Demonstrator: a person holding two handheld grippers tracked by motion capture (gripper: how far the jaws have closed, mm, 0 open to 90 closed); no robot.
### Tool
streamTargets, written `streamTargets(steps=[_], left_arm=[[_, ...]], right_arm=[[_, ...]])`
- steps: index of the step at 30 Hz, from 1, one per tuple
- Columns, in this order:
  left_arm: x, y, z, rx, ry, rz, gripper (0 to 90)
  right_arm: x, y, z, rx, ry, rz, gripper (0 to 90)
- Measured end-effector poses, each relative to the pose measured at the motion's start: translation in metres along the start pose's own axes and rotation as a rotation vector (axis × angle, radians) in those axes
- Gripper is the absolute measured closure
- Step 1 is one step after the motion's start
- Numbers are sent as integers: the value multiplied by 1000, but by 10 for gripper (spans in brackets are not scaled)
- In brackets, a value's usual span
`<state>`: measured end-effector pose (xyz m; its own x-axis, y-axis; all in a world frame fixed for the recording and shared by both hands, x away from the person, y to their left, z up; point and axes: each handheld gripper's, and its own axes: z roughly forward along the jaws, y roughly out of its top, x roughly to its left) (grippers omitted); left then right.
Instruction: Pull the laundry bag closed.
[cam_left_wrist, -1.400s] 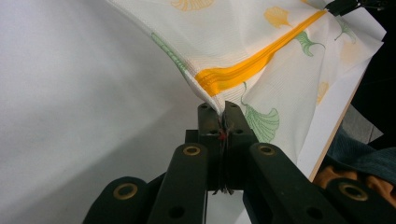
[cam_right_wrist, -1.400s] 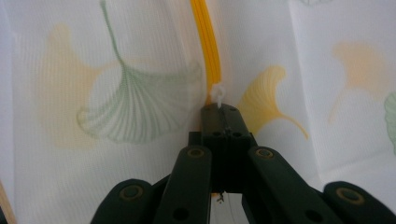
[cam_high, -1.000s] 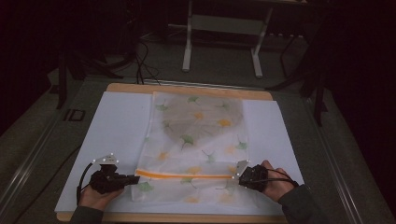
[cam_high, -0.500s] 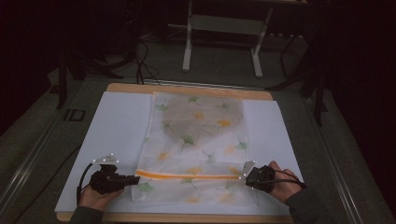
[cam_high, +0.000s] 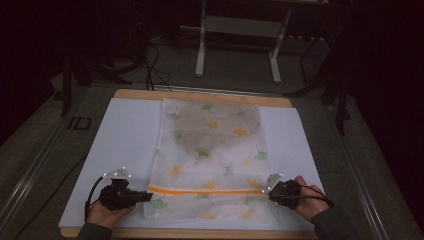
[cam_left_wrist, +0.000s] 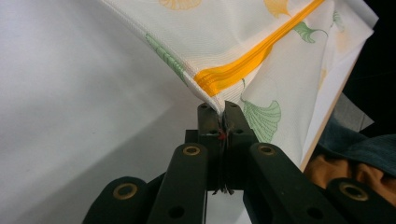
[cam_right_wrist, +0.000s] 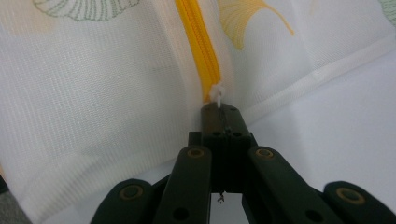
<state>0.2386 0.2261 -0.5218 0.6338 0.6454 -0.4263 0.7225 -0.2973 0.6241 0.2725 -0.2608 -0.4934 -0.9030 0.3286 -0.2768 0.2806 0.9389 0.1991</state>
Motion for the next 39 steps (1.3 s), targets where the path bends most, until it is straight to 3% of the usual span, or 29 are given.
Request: streamTargets(steps=[3, 9, 15, 19, 21, 23, 25, 26, 30, 31, 32, 35, 39], left_arm=[[2, -1, -1, 10, 15, 3, 835], [6, -3, -9, -19, 25, -5, 761], [7, -3, -16, -67, 61, -4, 712], [8, -3, -17, -72, 111, 5, 675], [8, -3, -16, -74, 128, 9, 674], [8, -3, -15, -74, 146, 14, 654], [8, -3, -15, -77, 161, 18, 649], [9, -3, -16, -84, 213, 24, 642], [10, -4, -16, -98, 286, 32, 630], [10, -4, -16, -98, 286, 32, 619], [11, -5, -16, -109, 320, 33, 613], [13, -6, -15, -130, 375, 47, 593], [21, -7, -12, -139, 519, 44, 540]], right_arm=[[-1, 1, 2, -17, 4, 12, 886], [-6, -5, 0, -79, 59, 68, 688], [-13, -21, -8, -230, 97, 197, 592], [-16, -34, -8, -337, 106, 294, 548], [-16, -37, -7, -360, 107, 316, 540], [-16, -46, -2, -390, 100, 388, 522], [-16, -46, -2, -390, 100, 388, 522], [-17, -54, 4, -417, 83, 458, 512], [-16, -64, 11, -449, 54, 554, 490], [-16, -64, 11, -449, 54, 554, 490], [-15, -68, 16, -464, 38, 593, 468], [-14, -73, 22, -483, 6, 646, 454], [-19, -78, 24, -501, -76, 744, 433]])
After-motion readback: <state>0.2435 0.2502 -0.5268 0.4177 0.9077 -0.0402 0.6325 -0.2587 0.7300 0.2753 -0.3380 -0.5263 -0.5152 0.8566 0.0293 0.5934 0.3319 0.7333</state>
